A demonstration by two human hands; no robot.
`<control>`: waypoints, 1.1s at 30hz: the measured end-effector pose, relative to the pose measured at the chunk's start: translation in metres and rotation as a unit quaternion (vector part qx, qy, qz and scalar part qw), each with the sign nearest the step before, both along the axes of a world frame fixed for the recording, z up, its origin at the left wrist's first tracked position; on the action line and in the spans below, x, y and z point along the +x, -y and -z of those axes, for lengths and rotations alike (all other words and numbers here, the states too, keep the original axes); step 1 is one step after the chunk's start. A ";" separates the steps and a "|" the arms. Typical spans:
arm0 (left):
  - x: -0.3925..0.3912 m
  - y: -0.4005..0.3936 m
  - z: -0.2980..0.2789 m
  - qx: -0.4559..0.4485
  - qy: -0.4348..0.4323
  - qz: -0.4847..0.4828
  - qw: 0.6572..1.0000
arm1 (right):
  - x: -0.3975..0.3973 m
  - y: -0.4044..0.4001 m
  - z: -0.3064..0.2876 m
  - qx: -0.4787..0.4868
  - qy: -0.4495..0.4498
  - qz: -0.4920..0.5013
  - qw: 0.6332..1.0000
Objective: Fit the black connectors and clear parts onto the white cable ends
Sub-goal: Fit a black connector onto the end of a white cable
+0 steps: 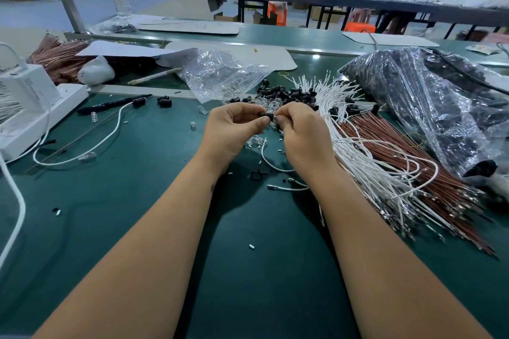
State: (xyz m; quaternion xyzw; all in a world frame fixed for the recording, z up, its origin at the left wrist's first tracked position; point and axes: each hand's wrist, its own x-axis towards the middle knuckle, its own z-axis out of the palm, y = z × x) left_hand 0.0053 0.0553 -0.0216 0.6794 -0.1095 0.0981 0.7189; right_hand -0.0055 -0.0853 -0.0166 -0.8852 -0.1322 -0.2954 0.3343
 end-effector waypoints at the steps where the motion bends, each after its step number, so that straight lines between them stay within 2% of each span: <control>1: 0.000 0.000 0.000 0.003 0.002 -0.001 1.000 | 0.000 0.000 0.001 -0.008 -0.002 0.001 1.000; 9: 0.002 0.000 0.002 0.025 0.005 -0.009 1.000 | 0.002 -0.004 0.001 -0.014 -0.024 -0.008 1.000; 16: -0.001 0.000 0.001 0.042 -0.006 -0.002 0.999 | -0.005 -0.003 -0.003 0.058 -0.006 -0.024 0.998; 20: -0.002 0.000 0.001 0.062 0.001 -0.002 0.998 | -0.004 -0.002 -0.002 0.051 -0.009 -0.028 0.998; 28: -0.001 0.002 -0.001 0.064 0.009 -0.014 0.998 | -0.001 -0.004 -0.002 -0.033 -0.010 -0.043 0.998; 33: 0.000 0.003 -0.002 0.007 -0.016 -0.005 1.000 | -0.002 -0.004 -0.003 -0.032 -0.005 -0.035 0.999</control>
